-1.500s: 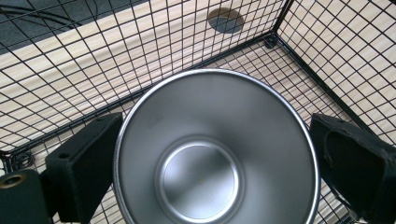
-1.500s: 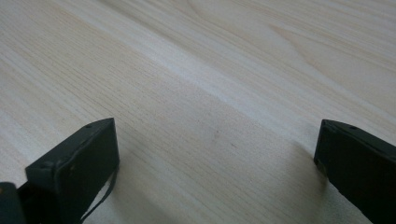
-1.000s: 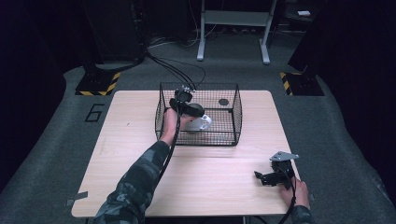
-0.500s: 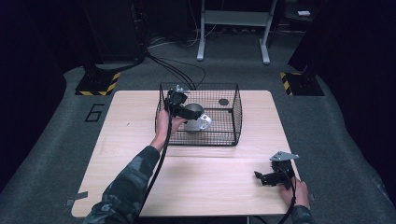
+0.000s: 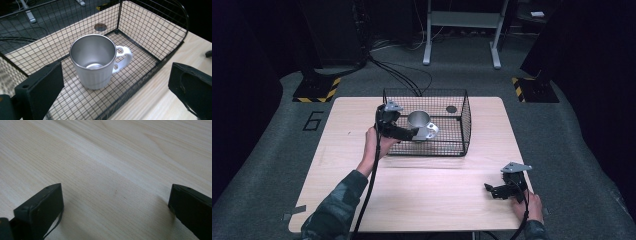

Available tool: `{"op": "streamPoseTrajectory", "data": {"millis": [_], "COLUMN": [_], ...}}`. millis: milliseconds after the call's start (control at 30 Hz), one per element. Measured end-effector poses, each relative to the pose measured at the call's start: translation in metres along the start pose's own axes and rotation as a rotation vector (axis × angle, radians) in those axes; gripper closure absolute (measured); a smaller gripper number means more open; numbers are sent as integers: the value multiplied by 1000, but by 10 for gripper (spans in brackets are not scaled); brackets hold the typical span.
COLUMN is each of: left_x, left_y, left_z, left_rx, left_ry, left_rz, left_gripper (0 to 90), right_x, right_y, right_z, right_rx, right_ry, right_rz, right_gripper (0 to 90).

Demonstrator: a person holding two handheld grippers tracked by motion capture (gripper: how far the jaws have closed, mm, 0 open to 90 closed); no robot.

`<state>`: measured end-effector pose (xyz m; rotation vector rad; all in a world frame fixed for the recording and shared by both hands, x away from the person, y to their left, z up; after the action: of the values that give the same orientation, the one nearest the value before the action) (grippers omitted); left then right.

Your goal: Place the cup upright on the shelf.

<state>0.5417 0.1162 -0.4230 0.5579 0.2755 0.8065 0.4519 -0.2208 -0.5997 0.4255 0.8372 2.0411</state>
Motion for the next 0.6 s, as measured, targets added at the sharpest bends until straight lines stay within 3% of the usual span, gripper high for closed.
{"op": "streamPoseTrajectory", "data": {"millis": [200, 333, 600], "left_x": [-4, -4, 5], "left_y": [28, 46, 75], "left_z": [-18, -38, -94], "left_rx": [-17, -21, -8], "left_ry": [-28, -38, -26], "left_rz": [10, 30, 101], "left_gripper": [3, 4, 5], "right_x": [0, 0, 0], "right_y": [0, 0, 0], "right_z": [0, 0, 0], "right_rx": [0, 0, 0], "right_ry": [-1, 0, 0], "right_rz": [0, 0, 0], "right_gripper": [0, 0, 0]}}
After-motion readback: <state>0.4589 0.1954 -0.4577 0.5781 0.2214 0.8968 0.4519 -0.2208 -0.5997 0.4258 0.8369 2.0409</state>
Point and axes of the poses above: each handheld gripper's, and its own axes: y roughly backward along the jaws, z roughly out of its top, x roughly to its left, the point moved 10 cm from there along -y, roughly forward along the jaws, and after that the axes turned 1 degree about -z, right-handed, at the moved point
